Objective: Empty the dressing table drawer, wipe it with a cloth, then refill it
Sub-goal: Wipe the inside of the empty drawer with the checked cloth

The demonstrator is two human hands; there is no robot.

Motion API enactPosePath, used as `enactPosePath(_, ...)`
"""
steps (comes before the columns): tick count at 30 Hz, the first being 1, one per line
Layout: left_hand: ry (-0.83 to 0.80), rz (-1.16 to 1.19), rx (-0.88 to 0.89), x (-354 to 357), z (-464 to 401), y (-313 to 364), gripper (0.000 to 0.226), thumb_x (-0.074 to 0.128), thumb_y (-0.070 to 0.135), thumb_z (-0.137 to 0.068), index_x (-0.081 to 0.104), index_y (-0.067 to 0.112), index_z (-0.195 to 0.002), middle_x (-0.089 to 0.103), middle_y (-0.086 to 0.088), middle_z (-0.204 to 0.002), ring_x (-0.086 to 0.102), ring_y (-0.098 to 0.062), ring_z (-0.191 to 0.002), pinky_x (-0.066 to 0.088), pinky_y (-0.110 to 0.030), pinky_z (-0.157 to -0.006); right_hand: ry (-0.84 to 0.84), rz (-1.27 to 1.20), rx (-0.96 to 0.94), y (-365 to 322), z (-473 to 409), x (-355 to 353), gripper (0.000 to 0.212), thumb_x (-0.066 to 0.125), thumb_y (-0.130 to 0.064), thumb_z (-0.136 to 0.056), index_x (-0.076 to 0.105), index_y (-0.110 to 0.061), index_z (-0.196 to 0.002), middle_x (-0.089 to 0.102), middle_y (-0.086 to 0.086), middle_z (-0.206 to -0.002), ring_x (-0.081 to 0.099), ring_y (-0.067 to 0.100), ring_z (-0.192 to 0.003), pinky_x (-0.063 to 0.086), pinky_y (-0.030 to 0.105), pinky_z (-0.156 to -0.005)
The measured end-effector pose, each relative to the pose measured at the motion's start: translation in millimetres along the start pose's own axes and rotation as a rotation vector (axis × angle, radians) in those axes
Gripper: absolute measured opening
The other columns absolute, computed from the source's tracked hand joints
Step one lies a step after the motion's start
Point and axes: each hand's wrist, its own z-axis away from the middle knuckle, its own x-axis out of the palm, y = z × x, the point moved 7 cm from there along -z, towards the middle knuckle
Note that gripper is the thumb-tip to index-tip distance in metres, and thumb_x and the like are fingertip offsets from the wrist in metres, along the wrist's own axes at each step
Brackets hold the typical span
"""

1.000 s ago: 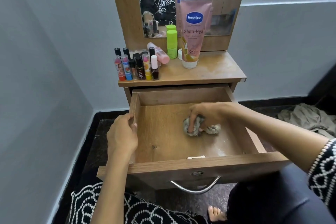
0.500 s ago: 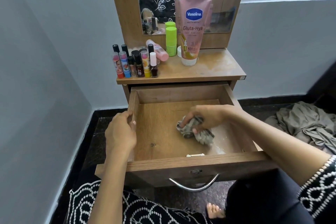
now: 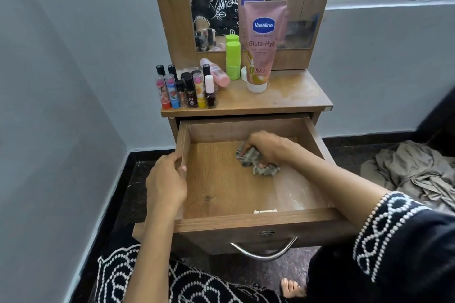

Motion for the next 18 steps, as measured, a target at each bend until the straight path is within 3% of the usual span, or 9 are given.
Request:
enactPosePath(5,0.000,-0.003,0.005,1,-1,-1,0.040,0.049,0.013,-0.095,0.048,0.013,-0.134,0.052,-0.008,-0.134,0.052,-0.026,-0.120,0.042,-0.036,-0.097,-0.130,0.074,-0.184,-18,35,26,0.061,0.077,-0.008,-0.071,0.058,-0.025,-0.127,0.051,0.002,-0.121,0.050,0.019,-0.112,0.039,0.025,-0.087)
enactPosePath(9,0.000,-0.010,0.001,2,-1,-2,0.040,0.050,0.013,-0.095,0.048,0.012,-0.134,0.052,-0.008,-0.134,0.052,-0.026,-0.120,0.042,-0.037,-0.097,-0.056,0.028,-0.083,14,29,12,0.057,0.074,-0.006,-0.073,0.060,-0.026,-0.125,0.053,0.001,-0.125,0.051,0.020,-0.117,0.043,0.028,-0.095)
enactPosePath(13,0.003,-0.003,-0.009,2,-1,-1,0.040,0.050,0.013,-0.094,0.048,0.013,-0.134,0.052,-0.008,-0.134,0.052,-0.026,-0.120,0.043,-0.037,-0.097,-0.018,0.030,0.008,16,7,2,0.056,0.077,-0.005,-0.071,0.063,-0.028,-0.120,0.052,0.002,-0.125,0.052,0.023,-0.115,0.045,0.029,-0.091)
enactPosePath(18,-0.002,0.011,-0.004,3,-1,-2,0.040,0.050,0.012,-0.094,0.048,0.012,-0.134,0.052,-0.008,-0.135,0.052,-0.027,-0.120,0.042,-0.037,-0.098,-0.101,0.066,-0.128,-28,26,20,0.052,0.081,-0.014,-0.068,0.066,-0.030,-0.115,0.055,-0.002,-0.119,0.055,0.017,-0.108,0.046,0.027,-0.081)
